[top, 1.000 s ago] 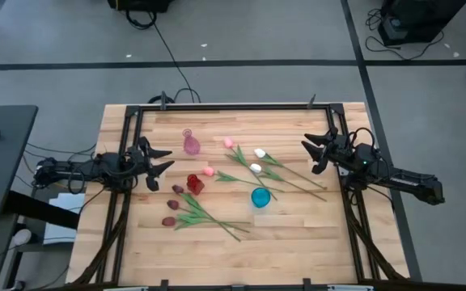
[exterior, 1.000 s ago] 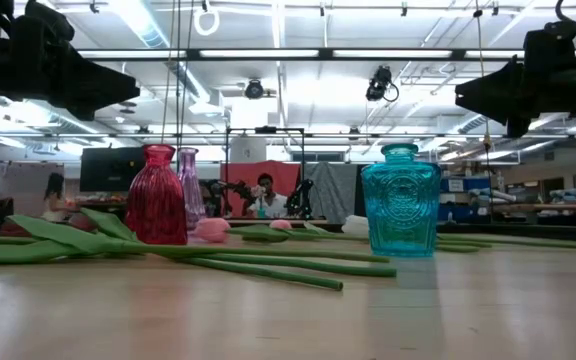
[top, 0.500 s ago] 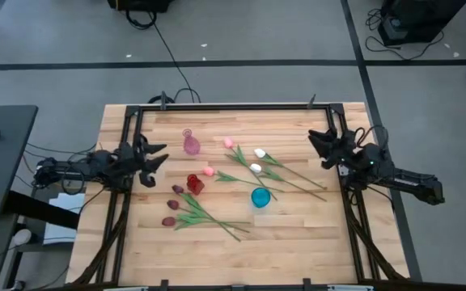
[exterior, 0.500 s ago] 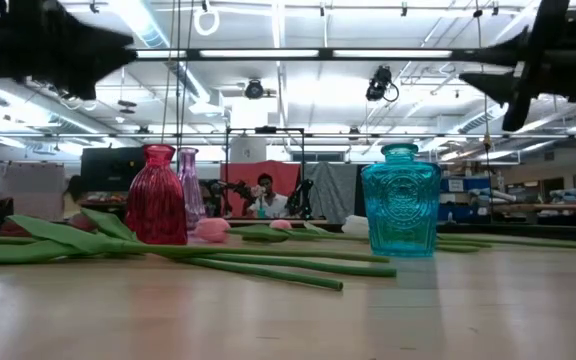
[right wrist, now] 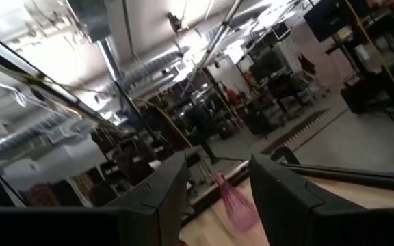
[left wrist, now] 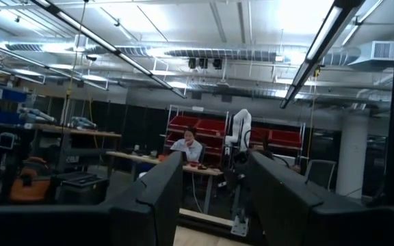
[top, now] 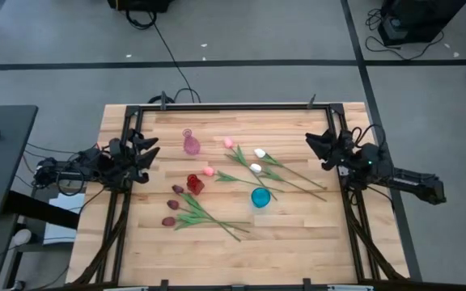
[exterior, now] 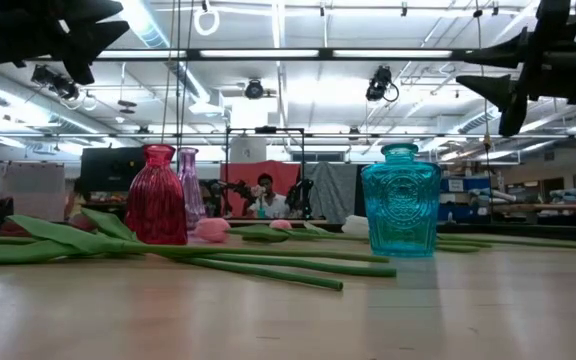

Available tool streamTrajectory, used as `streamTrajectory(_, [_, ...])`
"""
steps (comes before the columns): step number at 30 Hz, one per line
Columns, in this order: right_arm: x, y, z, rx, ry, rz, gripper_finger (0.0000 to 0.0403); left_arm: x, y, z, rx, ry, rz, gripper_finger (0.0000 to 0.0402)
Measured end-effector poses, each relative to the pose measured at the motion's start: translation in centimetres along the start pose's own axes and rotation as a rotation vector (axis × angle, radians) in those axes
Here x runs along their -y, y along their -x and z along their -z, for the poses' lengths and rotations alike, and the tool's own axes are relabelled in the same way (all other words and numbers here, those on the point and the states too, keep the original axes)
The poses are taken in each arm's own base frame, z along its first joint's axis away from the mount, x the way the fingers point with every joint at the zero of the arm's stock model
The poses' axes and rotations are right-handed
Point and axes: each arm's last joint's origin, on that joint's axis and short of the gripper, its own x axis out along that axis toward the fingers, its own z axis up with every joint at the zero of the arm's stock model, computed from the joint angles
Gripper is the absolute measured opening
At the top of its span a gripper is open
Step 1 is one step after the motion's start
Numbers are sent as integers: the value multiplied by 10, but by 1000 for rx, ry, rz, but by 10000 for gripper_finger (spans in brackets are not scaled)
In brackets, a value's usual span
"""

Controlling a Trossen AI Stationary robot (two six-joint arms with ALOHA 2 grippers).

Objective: Sort flowers into vase by color
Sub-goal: Put the top white tulip into the blue vase

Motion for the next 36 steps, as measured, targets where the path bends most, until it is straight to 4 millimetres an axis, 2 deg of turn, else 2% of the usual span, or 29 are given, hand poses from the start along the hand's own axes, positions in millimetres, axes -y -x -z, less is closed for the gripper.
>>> streamTrajectory(5, [1, -2, 3, -28, 8, 7, 169, 0, 0, -1, 14, -15, -12, 172])
streamTrajectory(10, [3, -4, 8, -95, 44, 4, 169, -4, 0, -5, 40, -85, -153, 172])
streamTrajectory(13, [6, -6, 14, -241, 61, 72, 169, -5, 1, -7, 54, -78, -177, 172])
streamTrajectory(18, [8, -12, 15, -498, 118, 320, 162, -5, 1, -10, 81, -65, -181, 172])
streamTrajectory(25, [4, -41, 17, -839, 168, 483, 153, -3, -1, -6, 58, 10, -125, 172])
streamTrajectory(31, [5, -74, 30, -1175, 274, 543, 153, 1, -14, 1, -148, 63, -168, 172])
streamTrajectory(36, [8, -100, 42, -1405, 365, 553, 153, 6, -29, 6, -252, 19, -232, 172])
